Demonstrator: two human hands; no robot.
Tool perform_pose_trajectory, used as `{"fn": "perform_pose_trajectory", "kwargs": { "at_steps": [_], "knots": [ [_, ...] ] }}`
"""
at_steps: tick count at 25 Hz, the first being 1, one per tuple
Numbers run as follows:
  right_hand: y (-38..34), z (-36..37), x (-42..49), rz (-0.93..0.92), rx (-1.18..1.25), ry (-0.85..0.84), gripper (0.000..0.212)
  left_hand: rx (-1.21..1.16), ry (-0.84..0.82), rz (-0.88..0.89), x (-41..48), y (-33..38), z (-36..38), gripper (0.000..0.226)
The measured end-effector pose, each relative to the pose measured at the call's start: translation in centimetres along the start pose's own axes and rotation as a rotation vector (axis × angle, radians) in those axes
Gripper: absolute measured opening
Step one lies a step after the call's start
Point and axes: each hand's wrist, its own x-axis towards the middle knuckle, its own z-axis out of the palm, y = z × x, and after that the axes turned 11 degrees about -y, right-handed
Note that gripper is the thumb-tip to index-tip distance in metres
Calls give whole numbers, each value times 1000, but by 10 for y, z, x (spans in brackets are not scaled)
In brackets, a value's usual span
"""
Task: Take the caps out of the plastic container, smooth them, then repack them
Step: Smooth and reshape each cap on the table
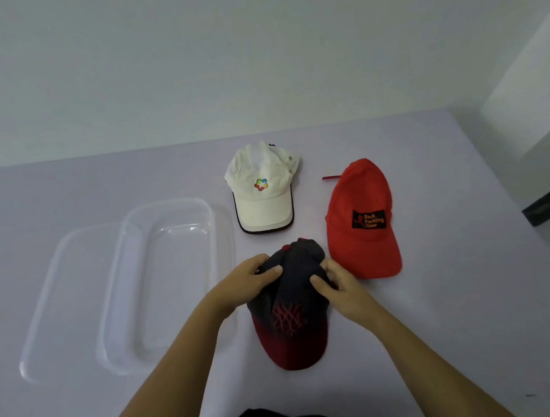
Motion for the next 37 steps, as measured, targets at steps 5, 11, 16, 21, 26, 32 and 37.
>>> {"fn": "perform_pose_trajectory", "kwargs": {
  "at_steps": [5,11,16,21,26,32,37],
  "knots": [
    [-6,-15,1,-17,-226,80,21,144,130,59,3,-2,-5,32],
    [0,-22,10,130,-75,-17,20,124,217,26,21,0,2,40],
    [-2,-26,26,189,-284,105,38,213,374,-14,38,-6,-3,32],
    [13,-10,-2,105,-476,250,55,234,567,130,19,-22,25,45],
    [71,33,-44,249,-636,-100,96,446,286,67,-10,-104,100,98],
    [72,60,-27,268,-1162,176,102,713,404,-113,6,-110,118,66],
    [60,58,-24,257,-1177,282,78,821,426,-19,4,-106,111,54]
  ]
}}
